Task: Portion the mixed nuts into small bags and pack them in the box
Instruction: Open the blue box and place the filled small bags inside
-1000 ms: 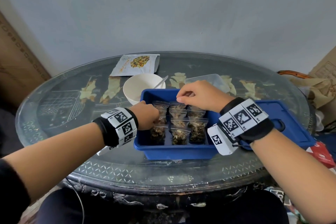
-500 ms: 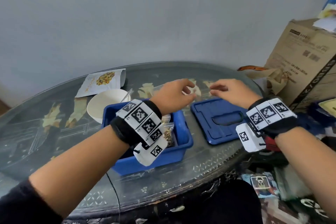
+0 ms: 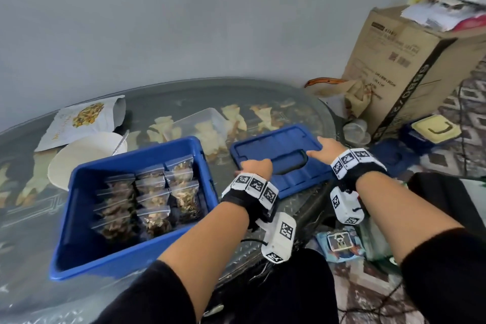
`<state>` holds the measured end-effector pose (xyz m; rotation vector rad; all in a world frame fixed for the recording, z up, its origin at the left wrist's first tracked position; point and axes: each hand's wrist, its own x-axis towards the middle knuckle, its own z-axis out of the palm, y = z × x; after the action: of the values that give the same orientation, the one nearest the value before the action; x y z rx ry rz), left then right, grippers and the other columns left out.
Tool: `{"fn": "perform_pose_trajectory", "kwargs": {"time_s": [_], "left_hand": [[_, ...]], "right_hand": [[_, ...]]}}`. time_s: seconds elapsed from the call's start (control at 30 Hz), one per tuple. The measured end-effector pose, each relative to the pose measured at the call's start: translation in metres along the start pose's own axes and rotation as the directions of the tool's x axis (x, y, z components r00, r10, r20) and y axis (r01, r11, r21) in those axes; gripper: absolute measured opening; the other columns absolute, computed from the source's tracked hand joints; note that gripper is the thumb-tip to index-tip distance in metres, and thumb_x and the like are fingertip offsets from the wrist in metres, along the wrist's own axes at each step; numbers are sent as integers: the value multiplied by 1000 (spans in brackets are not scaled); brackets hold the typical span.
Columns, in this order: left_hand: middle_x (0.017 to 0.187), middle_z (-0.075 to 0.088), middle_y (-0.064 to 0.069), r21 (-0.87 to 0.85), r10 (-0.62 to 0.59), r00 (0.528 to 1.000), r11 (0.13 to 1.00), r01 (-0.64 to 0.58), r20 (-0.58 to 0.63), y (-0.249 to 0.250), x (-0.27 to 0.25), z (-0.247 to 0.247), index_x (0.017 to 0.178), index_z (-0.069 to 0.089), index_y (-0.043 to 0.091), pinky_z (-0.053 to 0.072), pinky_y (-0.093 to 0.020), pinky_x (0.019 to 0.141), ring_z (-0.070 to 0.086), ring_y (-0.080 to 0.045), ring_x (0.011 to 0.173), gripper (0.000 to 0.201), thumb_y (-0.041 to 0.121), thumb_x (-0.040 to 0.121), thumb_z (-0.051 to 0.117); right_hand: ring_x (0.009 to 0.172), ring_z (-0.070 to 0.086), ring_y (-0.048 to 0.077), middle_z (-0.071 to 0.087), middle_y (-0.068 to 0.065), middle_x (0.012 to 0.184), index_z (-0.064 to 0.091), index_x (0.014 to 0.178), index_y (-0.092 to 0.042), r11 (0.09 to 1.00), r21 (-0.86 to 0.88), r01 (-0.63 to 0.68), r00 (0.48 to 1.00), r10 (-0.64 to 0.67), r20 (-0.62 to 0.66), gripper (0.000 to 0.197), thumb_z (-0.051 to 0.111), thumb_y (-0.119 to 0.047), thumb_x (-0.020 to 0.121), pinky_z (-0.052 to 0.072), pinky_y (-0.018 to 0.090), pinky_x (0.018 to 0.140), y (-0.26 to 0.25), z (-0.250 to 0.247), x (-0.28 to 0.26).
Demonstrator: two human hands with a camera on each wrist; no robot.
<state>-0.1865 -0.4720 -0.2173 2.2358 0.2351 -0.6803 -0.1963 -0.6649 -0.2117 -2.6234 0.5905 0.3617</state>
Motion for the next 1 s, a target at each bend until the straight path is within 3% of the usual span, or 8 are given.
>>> {"fn": "perform_pose_trajectory", "kwargs": {"time_s": [0.17, 0.3, 0.4, 0.57, 0.7, 0.8, 0.93, 1.0], "left_hand": [[125, 50, -24, 275, 76, 996, 958, -84, 42, -12, 8, 2, 103, 47, -6, 39, -39, 95, 49, -37, 115, 20, -4, 95, 29], [111, 55, -21, 161, 84, 995, 983, -91, 52, -14, 7, 5, 87, 43, 4, 41, -38, 87, 53, -35, 109, 15, -4, 95, 33], [73, 38, -8, 60, 43, 997, 997, -47, 62, -16, 13, 8, 69, 30, 8, 31, -29, 75, 46, -24, 72, 28, 0, 95, 30], [66, 30, 3, -77, 19, 993, 997, -10, 120, -7, 1, 0, 62, 28, 16, 29, -14, 49, 28, -7, 55, 36, 15, 98, 33], [83, 51, -11, -295, -17, 997, 955, 37, 70, 14, -6, -18, 86, 49, 1, 32, -28, 66, 42, -22, 65, 18, 18, 91, 45], [119, 54, -16, -408, 31, 999, 912, -44, -41, 22, -3, -37, 111, 52, 0, 44, -40, 85, 54, -33, 99, 57, 34, 64, 52], [87, 57, -13, -551, 132, 985, 816, -172, -113, 22, -29, -90, 81, 52, 8, 39, -38, 71, 53, -27, 82, 24, 26, 65, 53], [83, 52, -11, -579, 162, 972, 782, -231, -169, 14, -46, -124, 82, 53, 8, 36, -35, 66, 47, -21, 77, 16, 20, 71, 56]], "right_hand": [[125, 45, 34, 39, 17, 143, 25, 143, -4, 994, -65, -84, 997, 83, -6, 71, 52, -44, 92, 41, 41, 98, 13, 26, 24], [124, 43, 37, 41, 21, 139, 29, 141, -7, 979, -103, -176, 982, 167, -88, 68, 47, -50, 92, 39, 44, 100, 17, 31, 31], [122, 45, 38, 43, 23, 136, 33, 139, -2, 974, -51, -221, 974, 218, -62, 66, 50, -45, 92, 41, 43, 98, 24, 37, 34], [114, 48, 40, 43, 25, 132, 49, 128, -2, 969, 114, -220, 962, 235, -141, 55, 50, -43, 91, 40, 41, 98, 37, 25, 28], [101, 53, 39, 53, 27, 117, 60, 106, -2, 945, 310, -105, 952, 186, -241, 35, 51, -32, 91, 38, 35, 81, 36, -7, 18], [93, 55, 37, 56, 21, 93, 56, 89, -1, 937, 348, -7, 941, 124, -315, 30, 49, -29, 93, 33, 32, 71, 18, -42, 0], [88, 56, 39, 56, 31, 90, 56, 104, 17, 911, 377, 166, 928, -16, -371, 42, 47, -23, 96, 42, 40, 73, -26, -76, -31], [98, 58, 39, 62, 29, 104, 59, 107, 12, 881, 401, 249, 919, -84, -386, 39, 49, -24, 95, 45, 45, 84, -51, -79, -42]]}}
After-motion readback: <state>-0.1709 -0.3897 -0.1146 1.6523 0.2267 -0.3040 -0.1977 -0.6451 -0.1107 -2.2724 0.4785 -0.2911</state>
